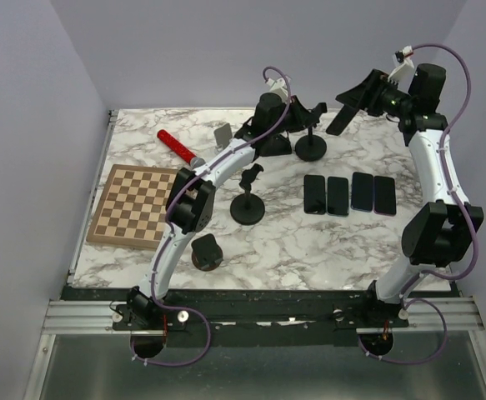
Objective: Remove the phone from the phone stand
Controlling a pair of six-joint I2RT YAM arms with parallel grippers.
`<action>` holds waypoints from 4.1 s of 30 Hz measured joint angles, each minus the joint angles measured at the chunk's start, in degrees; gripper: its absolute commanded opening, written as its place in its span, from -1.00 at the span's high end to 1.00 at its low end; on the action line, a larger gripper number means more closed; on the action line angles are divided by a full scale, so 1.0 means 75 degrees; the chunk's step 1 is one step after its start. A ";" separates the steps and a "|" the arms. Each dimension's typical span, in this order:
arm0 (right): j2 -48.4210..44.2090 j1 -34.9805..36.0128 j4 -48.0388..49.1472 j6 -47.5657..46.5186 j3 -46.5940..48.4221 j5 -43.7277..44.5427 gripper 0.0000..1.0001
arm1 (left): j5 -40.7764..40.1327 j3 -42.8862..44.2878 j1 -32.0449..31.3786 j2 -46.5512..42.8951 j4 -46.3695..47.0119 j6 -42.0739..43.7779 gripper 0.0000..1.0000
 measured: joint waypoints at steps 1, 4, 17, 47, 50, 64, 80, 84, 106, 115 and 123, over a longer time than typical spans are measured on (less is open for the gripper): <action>0.0000 0.0000 -0.0020 -0.0003 -0.0038 0.0096 0.99 | -0.0009 -0.0029 -0.0055 -0.0003 0.0006 0.0006 0.38; -0.0003 0.0061 -0.0318 -0.0055 -0.0154 0.0504 0.99 | -0.0009 -0.0082 -0.0117 -0.0003 0.0044 0.0012 0.15; -0.0452 0.0245 -0.1230 -0.0393 -0.0650 0.2101 0.99 | 0.0061 -0.1378 -0.0067 -0.0906 -0.0979 -0.0111 -0.80; -0.0388 0.4100 -0.2672 -0.0163 -0.2419 0.5050 0.99 | -0.1329 -0.7437 0.0495 -1.1036 -0.2935 0.4468 -0.81; 0.0041 0.4261 -0.2667 -0.0050 -0.2419 0.5266 0.99 | -0.2028 -0.8297 0.0539 -1.1672 -0.2853 0.5109 -0.81; 0.1751 0.4401 -0.2565 0.0297 -0.2110 0.6143 0.99 | -0.3448 -0.9984 0.0624 -1.3129 -0.2025 0.6065 -0.80; 0.2824 0.4401 -0.2320 0.0361 -0.1262 0.7201 0.49 | -0.3555 -0.9984 0.0659 -1.3076 -0.1848 0.6082 -0.80; 0.2830 0.4401 -0.2256 0.0326 -0.1309 0.7382 0.44 | -0.3555 -0.9984 0.0670 -1.3079 -0.1845 0.6082 -0.80; 0.2920 0.4415 -0.1775 0.0291 -0.1358 0.7679 -0.24 | -0.3552 -0.9984 0.0790 -1.3053 -0.1851 0.5986 -0.80; 0.2920 0.4415 -0.1687 0.0236 -0.1396 0.7685 -0.51 | -0.3550 -0.9984 0.0845 -1.3035 -0.1851 0.5904 -0.80; 0.2920 0.4415 -0.1472 0.0085 -0.1469 0.7609 -0.69 | -0.3544 -0.9984 0.0901 -1.2995 -0.1856 0.5846 -0.79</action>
